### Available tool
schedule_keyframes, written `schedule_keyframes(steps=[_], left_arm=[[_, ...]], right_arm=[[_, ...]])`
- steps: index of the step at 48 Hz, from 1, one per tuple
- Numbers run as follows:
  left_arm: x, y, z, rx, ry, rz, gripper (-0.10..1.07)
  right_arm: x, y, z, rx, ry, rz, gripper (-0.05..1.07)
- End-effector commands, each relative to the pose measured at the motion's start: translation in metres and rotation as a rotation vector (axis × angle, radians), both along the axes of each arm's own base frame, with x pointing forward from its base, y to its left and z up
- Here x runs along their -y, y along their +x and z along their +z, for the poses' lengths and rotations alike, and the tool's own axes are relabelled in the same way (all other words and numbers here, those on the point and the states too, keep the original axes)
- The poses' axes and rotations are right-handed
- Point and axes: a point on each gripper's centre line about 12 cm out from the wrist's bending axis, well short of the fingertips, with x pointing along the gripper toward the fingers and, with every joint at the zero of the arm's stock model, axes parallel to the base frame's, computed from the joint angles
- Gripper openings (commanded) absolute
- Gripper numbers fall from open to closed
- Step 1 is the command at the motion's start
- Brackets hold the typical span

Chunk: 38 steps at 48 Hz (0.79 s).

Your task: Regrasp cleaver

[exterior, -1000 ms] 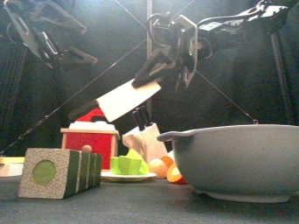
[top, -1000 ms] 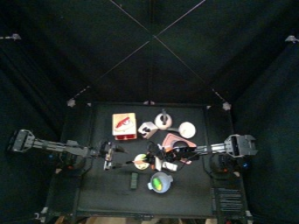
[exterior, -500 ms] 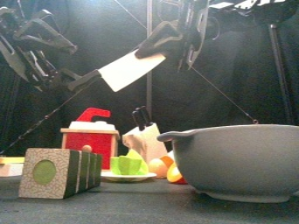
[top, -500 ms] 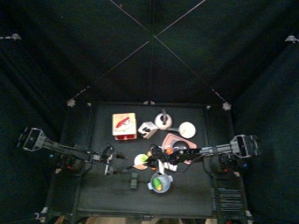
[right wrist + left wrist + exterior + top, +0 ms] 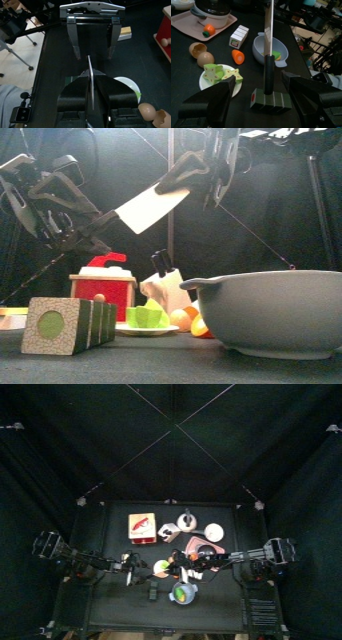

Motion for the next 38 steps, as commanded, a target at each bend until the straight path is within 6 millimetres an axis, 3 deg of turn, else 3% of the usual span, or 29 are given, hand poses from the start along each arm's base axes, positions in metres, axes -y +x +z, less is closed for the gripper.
schedule_keyframes(steps=[1, 14, 28, 38], left_arm=[[0.001, 0.004, 0.003, 0.014, -0.001, 0.0, 0.95], [0.001, 0.005, 0.003, 0.014, 0.0, -0.001, 0.74], [-0.001, -0.007, 0.019, 0.085, -0.011, -0.001, 0.46], [-0.005, -0.023, 0.027, 0.142, -0.019, 0.002, 0.43]], right_arm=[[0.0, -0.003, 0.019, 0.049, 0.003, 0.005, 0.52], [0.0, -0.003, 0.018, 0.048, 0.004, 0.005, 0.52], [0.0, -0.004, -0.008, -0.025, 0.054, -0.023, 0.52], [-0.004, -0.004, -0.025, -0.073, 0.109, -0.047, 0.52]])
